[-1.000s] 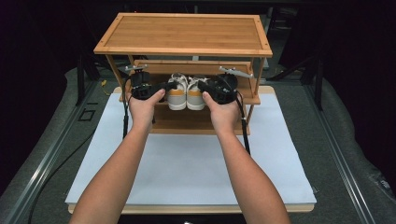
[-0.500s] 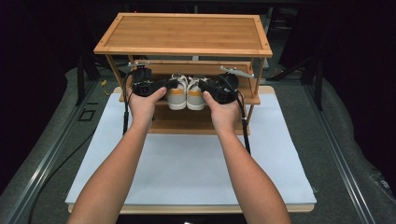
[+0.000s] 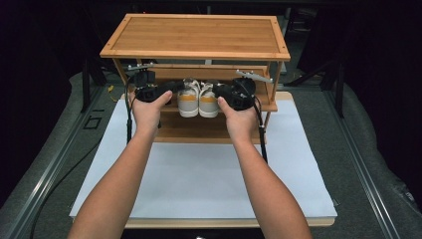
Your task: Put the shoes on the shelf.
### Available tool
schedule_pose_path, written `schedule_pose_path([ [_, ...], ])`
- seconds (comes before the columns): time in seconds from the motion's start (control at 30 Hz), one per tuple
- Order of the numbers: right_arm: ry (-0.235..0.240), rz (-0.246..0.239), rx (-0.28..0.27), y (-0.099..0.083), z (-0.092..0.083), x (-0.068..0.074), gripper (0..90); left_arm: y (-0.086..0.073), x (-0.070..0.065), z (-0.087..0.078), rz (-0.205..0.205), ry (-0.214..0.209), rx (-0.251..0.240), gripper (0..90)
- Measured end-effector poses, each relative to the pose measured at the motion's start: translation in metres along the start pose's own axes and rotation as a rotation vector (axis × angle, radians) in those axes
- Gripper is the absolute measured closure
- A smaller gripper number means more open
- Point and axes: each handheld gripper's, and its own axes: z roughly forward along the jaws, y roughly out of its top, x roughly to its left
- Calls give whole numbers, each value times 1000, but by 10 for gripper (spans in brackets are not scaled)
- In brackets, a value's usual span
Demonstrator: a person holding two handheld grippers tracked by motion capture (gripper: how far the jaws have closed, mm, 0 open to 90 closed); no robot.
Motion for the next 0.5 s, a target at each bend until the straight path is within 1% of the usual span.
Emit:
schedule_pose_path([
  [0.03, 0, 0, 0, 0, 0, 0, 558, 0, 0, 0, 0, 0, 0, 541],
  [0.07, -3, -15, -9, -1, -1, 2, 562, -1, 0, -2, -4, -4, -3, 544],
  [0.17, -1, -27, -3, -1, -2, 3, 569, -1, 1, -5, -3, -6, -2, 549],
  [0.2, 2, -29, -2, -1, -3, 4, 573, -2, 2, -6, -9, -2, -8, 556],
  [0.23, 2, -29, -7, -2, -4, 4, 577, -2, 3, -7, -4, -3, -10, 565],
  [0.3, 11, -33, -14, -1, -7, 6, 586, -3, 5, -10, -10, 0, -14, 599],
  [0.33, 13, -33, -7, 0, -8, 7, 590, -3, 5, -13, -8, 2, -17, 612],
  [0.4, 29, -30, -19, 1, -11, 8, 597, -4, 6, -17, -9, -5, -20, 641],
  [0.43, 28, -37, -9, 2, -13, 8, 601, -4, 6, -17, -9, -5, -20, 653],
  [0.5, 24, -47, -16, 4, -17, 9, 605, -5, 6, -20, -1, -10, -15, 676],
])
